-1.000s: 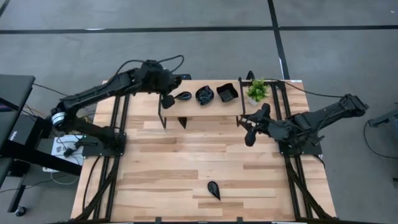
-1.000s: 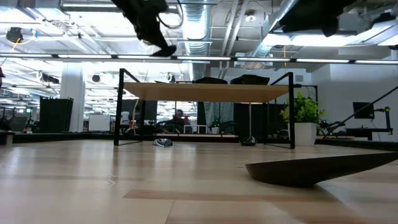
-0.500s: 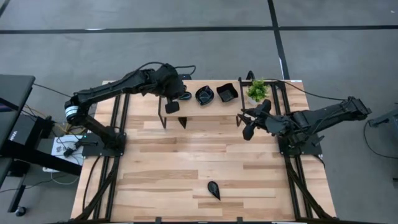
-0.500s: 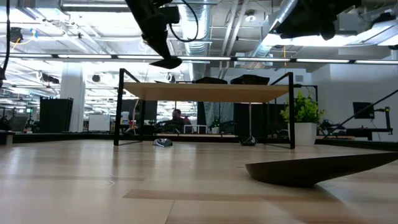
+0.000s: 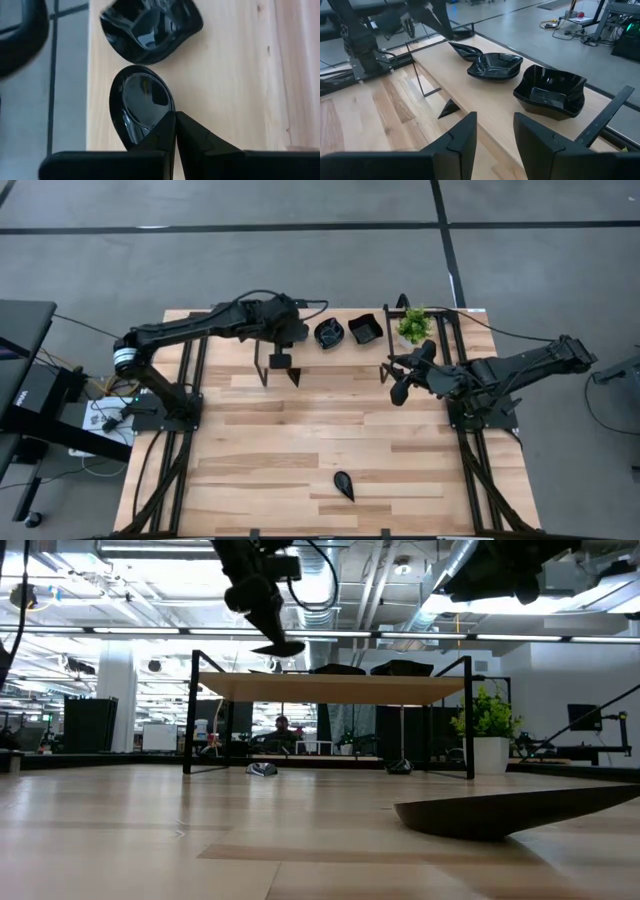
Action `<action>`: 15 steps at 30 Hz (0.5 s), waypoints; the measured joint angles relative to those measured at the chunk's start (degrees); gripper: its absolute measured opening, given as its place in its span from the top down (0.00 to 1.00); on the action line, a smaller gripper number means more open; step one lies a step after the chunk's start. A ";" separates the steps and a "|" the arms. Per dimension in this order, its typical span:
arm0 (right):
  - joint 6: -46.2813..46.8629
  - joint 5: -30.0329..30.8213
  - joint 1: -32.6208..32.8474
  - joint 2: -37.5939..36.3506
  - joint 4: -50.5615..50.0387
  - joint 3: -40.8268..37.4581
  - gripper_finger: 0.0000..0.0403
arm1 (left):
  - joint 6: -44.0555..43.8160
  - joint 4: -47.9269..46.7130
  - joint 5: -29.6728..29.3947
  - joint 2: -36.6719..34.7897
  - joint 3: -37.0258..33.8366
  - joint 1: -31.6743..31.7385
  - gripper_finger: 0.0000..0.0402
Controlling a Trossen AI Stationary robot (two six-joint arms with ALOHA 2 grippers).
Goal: Pick & Place Mini shaped plates
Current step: Stack the black drop shaped plate on the black drop shaped plate on the shelf
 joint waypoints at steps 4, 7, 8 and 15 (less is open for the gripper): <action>0.01 -0.01 0.02 0.00 -0.20 0.00 0.69 | 1.38 0.03 -0.02 1.82 0.00 0.05 0.95; 0.04 -0.05 0.02 0.00 -1.27 0.00 0.69 | 1.57 0.47 0.12 2.06 0.00 0.36 0.95; 0.04 -0.24 0.03 0.00 -1.66 0.00 0.69 | 1.77 0.44 0.23 2.06 0.00 0.59 0.95; 0.07 -2.58 0.04 0.00 -2.17 0.00 0.69 | 2.60 0.85 -0.01 2.06 0.00 2.78 0.95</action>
